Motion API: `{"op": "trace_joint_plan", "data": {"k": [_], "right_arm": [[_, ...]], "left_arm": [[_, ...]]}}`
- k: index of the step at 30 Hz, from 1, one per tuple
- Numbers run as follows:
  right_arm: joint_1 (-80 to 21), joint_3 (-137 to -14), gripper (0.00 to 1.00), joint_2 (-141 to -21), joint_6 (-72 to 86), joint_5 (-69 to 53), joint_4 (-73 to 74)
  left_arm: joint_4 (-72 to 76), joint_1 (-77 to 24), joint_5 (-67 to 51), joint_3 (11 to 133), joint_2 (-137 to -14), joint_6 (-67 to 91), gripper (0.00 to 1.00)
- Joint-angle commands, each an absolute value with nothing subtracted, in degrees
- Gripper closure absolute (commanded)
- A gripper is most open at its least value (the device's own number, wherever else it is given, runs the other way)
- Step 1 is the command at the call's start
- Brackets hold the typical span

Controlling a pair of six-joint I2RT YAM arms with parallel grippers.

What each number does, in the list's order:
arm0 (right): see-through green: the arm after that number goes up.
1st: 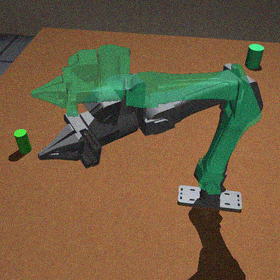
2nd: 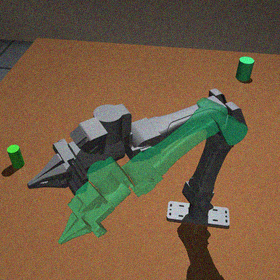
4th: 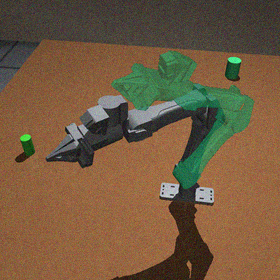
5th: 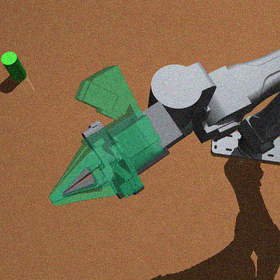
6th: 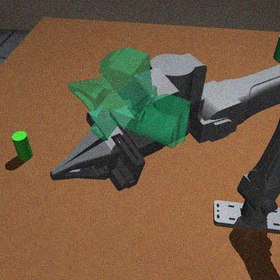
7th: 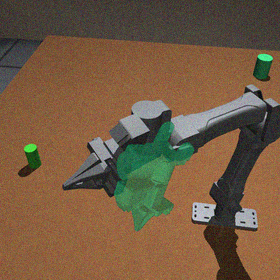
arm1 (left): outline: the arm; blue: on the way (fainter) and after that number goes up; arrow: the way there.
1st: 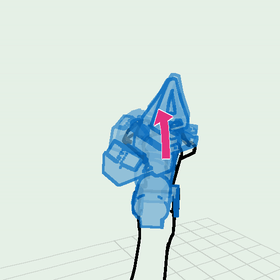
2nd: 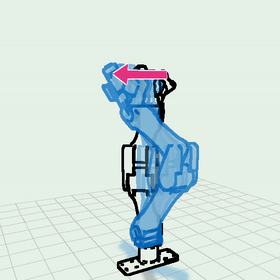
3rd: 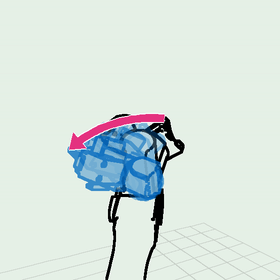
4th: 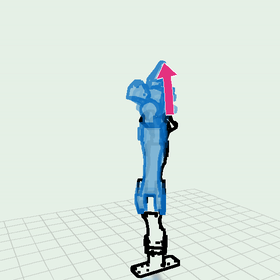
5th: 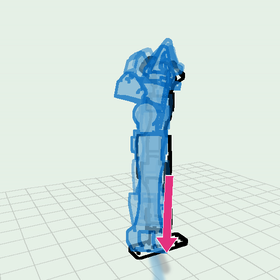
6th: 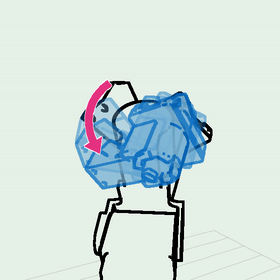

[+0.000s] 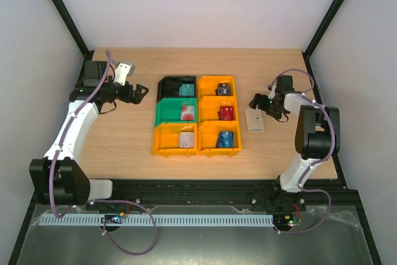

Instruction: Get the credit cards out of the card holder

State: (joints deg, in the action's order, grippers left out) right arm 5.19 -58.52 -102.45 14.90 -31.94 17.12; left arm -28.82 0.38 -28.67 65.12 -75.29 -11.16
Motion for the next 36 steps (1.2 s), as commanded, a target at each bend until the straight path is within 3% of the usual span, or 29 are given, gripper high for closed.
{"op": "trace_joint_plan", "data": {"k": [1, 7, 18, 36], "right_arm": [[1.5, -63.0, 0.01, -100.5, 13.9, -9.2, 30.9], [-2.6, -63.5, 0.01, -96.6, 15.0, -0.8, 35.4], [-8.0, -56.9, 0.01, -92.1, 16.7, -4.9, 35.9], [-11.8, -55.1, 0.01, -98.8, 16.5, -6.5, 33.1]], "left_arm": [[-30.6, 0.1, -28.6, 64.4, -73.9, -11.9, 0.01], [-31.3, 0.1, -28.6, 64.5, -74.7, -12.4, 0.0], [-31.8, 0.0, -28.8, 64.3, -75.5, -12.8, 0.0], [-31.3, 0.0, -29.2, 63.2, -74.8, -13.0, 0.01]]}}
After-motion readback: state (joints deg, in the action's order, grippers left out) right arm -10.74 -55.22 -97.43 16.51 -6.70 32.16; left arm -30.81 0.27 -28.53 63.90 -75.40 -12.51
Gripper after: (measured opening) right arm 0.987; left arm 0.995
